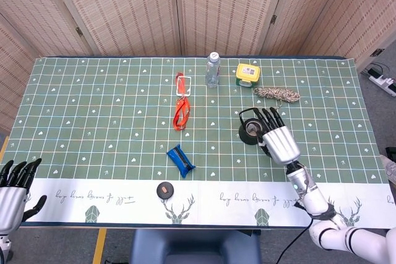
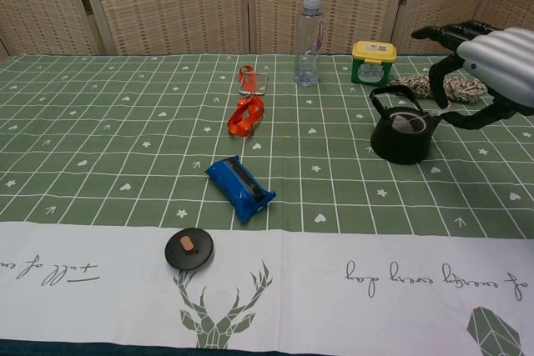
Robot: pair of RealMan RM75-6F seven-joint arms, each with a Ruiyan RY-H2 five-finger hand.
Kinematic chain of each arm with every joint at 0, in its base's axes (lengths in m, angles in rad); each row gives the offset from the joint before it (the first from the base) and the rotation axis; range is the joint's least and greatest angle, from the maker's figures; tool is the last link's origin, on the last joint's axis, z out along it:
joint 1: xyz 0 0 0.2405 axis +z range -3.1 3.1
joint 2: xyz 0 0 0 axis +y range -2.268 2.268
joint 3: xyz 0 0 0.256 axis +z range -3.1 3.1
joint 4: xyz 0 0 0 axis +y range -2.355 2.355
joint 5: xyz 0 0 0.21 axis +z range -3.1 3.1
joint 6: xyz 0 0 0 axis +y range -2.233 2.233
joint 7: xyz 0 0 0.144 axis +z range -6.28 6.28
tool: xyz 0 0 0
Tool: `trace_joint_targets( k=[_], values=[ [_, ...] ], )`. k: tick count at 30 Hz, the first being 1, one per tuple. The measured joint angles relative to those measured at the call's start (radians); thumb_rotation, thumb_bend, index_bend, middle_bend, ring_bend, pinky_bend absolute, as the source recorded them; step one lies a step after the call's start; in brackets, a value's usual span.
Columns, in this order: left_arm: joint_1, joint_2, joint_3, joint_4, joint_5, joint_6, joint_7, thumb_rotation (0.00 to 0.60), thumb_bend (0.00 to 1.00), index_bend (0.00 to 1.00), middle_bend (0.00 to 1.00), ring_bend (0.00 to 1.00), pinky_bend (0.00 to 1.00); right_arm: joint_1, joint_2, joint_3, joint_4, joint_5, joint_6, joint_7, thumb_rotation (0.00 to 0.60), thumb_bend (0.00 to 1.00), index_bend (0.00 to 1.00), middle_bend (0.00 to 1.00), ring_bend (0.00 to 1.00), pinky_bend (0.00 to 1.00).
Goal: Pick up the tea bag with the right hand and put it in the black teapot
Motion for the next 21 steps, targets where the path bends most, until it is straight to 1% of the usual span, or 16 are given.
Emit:
trace_joint_targets(
  k=[2,4,8,21],
  values=[
    [0.000,0.000,-0.001,-0.001,-0.001,0.001,0.001,0.600,0.27,0.00,0.14,0.10,0.05,-0.004,-0.008,-0.016,0.006,-0.010,-0.008,-0.006,0.600,0.41,0.68,0.07,0.00,0.00],
    [0.000,-0.001,-0.001,-0.001,-0.001,0.000,0.002,0.600,0.27,0.00,0.14,0.10,0.05,-0.006,-0.015,-0.024,0.015,-0.016,-0.015,-0.009,0.600,0.41,0.65,0.06,0.00,0.00],
    [-0.001,-0.002,-0.001,-0.001,-0.005,-0.005,0.004,0.600,0.27,0.00,0.14,0.10,0.05,-0.009,-0.021,-0.032,0.016,-0.015,-0.042,-0.026,0.600,0.41,0.53,0.03,0.00,0.00],
    [-0.002,-0.001,-0.003,0.001,-0.009,-0.007,0.002,0.600,0.27,0.00,0.14,0.10,0.05,-0.008,-0.036,-0.026,0.023,0.002,-0.089,-0.055,0.600,0.41,0.35,0.00,0.00,0.00]
  ],
)
